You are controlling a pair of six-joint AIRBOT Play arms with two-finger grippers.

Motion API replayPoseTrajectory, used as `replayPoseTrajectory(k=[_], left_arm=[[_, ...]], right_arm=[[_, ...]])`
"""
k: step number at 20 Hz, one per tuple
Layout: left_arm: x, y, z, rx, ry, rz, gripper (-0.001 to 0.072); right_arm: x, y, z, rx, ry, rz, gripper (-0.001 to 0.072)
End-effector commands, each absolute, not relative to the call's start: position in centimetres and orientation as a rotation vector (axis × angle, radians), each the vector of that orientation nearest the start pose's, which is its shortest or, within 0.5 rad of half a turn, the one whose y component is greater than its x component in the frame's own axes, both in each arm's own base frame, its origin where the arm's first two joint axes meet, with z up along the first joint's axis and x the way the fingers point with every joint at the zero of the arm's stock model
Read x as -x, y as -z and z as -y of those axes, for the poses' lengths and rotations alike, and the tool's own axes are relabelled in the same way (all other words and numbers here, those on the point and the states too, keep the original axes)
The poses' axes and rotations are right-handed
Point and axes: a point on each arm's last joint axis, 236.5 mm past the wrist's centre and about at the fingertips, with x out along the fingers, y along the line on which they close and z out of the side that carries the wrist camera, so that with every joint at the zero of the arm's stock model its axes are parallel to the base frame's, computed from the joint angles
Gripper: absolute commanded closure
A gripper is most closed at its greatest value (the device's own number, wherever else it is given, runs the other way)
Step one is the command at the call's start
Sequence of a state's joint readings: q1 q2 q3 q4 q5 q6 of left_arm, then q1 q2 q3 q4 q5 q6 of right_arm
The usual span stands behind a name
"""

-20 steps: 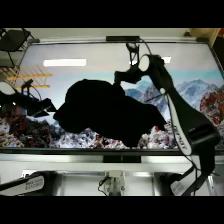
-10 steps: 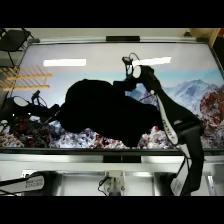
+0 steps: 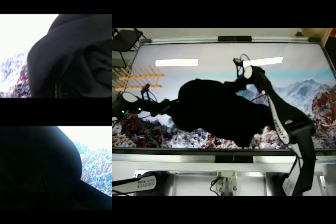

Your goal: Fold the shirts.

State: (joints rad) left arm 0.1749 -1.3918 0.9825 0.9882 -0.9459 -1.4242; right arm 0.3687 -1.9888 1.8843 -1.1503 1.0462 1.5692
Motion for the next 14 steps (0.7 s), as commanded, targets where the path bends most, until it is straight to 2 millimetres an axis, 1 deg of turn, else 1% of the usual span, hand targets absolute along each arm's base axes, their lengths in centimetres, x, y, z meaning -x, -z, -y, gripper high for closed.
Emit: replayPoseTrajectory(k=[1, 2, 3, 4, 5, 6, 7, 8, 9, 10, 11, 12, 13, 14], left_arm=[[-42.1, 0.3, 3.2, 0.523, 0.158, -1.127, 0.0666], [-42.8, -1.5, 3.2, 0.509, 0.168, -1.087, 0.0667], [-43.9, -3.8, 3.0, 0.491, 0.177, -1.028, 0.0667], [-45.0, -6.5, 2.9, 0.477, 0.186, -0.964, 0.0667], [-46.3, -10.1, 2.8, 0.463, 0.203, -0.883, 0.0667], [-47.7, -14.6, 3.2, 0.466, 0.235, -0.785, 0.0667], [-48.7, -19.5, 3.7, 0.471, 0.274, -0.679, 0.0667], [-49.2, -25.1, 4.5, 0.471, 0.32, -0.564, 0.0666], [-49.0, -31.3, 5.4, 0.455, 0.373, -0.437, 0.0666], [-47.8, -37.4, 6.5, 0.422, 0.423, -0.313, 0.0667], [-46.1, -42.6, 7.4, 0.383, 0.461, -0.202, 0.0667], [-43.9, -47.2, 8.3, 0.339, 0.493, -0.099, 0.0666], [-41.5, -51.0, 9.3, 0.305, 0.522, -0.009, 0.0666], [-39.6, -53.1, 9.8, 0.288, 0.537, 0.045, 0.0666]], right_arm=[[-51.5, 2.3, -29.1, -0.182, -0.545, -1.157, 0.0657], [-51.8, 1.2, -29.1, -0.182, -0.55, -1.127, 0.0657], [-52.3, -0.7, -29.1, -0.184, -0.556, -1.073, 0.0657], [-53.1, -3.2, -29.2, -0.184, -0.562, -0.998, 0.0657], [-54.1, -6.7, -28.9, -0.185, -0.566, -0.891, 0.0657], [-55.0, -10.7, -28.6, -0.196, -0.563, -0.776, 0.0657], [-55.6, -15.9, -27.7, -0.219, -0.552, -0.639, 0.0657], [-55.7, -21.0, -26.6, -0.24, -0.539, -0.511, 0.0657], [-55.1, -26.7, -25.0, -0.261, -0.527, -0.381, 0.0657], [-53.7, -31.5, -23.4, -0.271, -0.518, -0.281, 0.0657], [-51.5, -35.9, -21.6, -0.262, -0.51, -0.202, 0.0657], [-48.9, -39.2, -20.0, -0.233, -0.501, -0.154, 0.0657], [-46.1, -41.1, -18.7, -0.191, -0.493, -0.147, 0.0657], [-43.4, -41.6, -17.6, -0.149, -0.48, -0.184, 0.0657]])
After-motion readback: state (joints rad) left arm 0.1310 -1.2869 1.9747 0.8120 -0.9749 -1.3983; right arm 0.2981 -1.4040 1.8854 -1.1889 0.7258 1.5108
